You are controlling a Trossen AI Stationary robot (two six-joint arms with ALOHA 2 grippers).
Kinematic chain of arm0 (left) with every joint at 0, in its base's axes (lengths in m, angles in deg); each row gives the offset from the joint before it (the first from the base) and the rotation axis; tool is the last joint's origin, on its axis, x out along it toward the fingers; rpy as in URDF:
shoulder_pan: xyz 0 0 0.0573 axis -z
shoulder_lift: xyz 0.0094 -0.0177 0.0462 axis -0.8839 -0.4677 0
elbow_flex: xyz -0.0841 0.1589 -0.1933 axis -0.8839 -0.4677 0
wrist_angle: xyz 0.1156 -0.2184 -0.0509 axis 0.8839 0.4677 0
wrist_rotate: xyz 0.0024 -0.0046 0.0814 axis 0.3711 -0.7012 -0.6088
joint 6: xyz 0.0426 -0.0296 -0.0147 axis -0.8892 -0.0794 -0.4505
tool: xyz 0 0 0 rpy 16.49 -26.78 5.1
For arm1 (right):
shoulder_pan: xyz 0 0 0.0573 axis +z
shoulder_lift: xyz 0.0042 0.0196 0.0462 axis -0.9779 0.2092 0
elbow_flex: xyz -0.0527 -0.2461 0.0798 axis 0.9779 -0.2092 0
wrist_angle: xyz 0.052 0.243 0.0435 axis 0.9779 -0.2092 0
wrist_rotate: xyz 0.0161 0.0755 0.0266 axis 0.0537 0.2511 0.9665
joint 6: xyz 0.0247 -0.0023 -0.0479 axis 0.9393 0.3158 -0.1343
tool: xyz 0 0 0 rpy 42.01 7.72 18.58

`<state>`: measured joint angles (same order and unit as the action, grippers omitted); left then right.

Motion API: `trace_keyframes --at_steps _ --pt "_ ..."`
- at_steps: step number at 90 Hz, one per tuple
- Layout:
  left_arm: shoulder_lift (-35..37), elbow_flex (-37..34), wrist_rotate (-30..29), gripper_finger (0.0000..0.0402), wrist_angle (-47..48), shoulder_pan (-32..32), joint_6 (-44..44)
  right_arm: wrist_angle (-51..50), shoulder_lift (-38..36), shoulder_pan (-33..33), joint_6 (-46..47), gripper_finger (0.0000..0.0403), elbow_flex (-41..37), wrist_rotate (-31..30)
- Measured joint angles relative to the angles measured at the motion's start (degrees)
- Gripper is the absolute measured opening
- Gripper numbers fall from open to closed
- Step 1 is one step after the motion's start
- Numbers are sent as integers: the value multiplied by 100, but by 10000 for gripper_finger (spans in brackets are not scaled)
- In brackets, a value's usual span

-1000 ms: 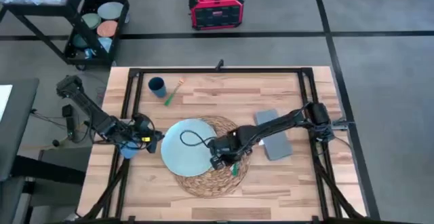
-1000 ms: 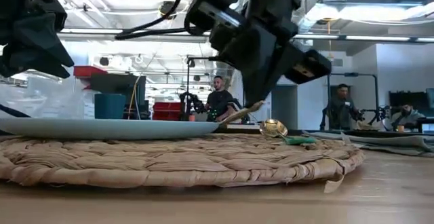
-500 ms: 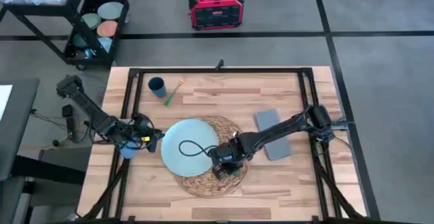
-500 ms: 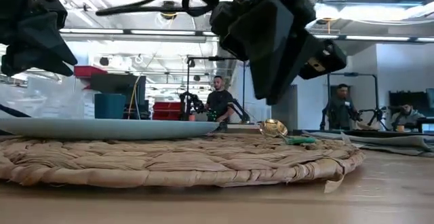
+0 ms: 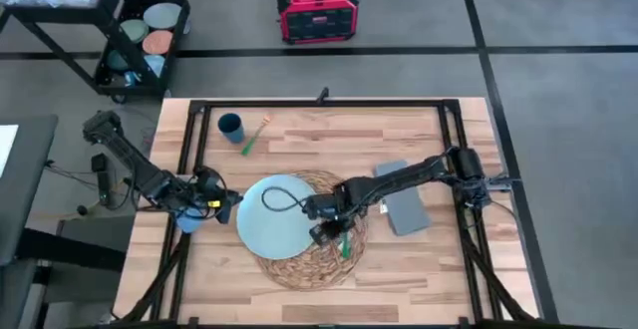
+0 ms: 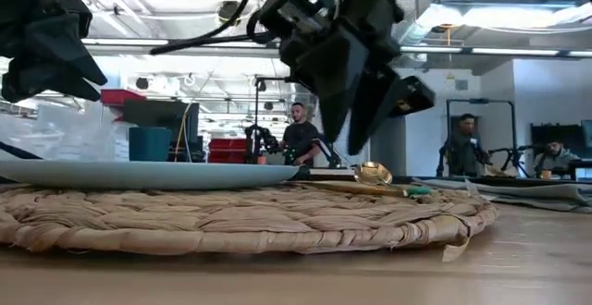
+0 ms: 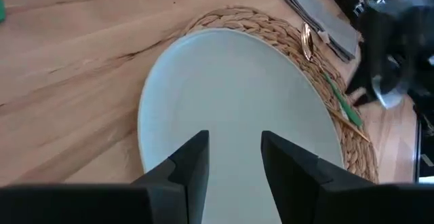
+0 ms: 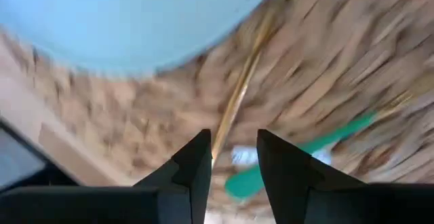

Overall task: Set table place
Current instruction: Adjust the gold table knife on the brown placemat

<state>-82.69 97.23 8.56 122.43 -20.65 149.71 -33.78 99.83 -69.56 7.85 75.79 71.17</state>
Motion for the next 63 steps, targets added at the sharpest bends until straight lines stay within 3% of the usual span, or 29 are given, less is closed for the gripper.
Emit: trace_keyframes --at_steps 23,63 --pt "0 0 -2 119 7 -1 1 102 2 -254 -273 107 -162 -70" --pt "0 0 -79 119 167 1 -104 499 8 199 32 107 -358 185"
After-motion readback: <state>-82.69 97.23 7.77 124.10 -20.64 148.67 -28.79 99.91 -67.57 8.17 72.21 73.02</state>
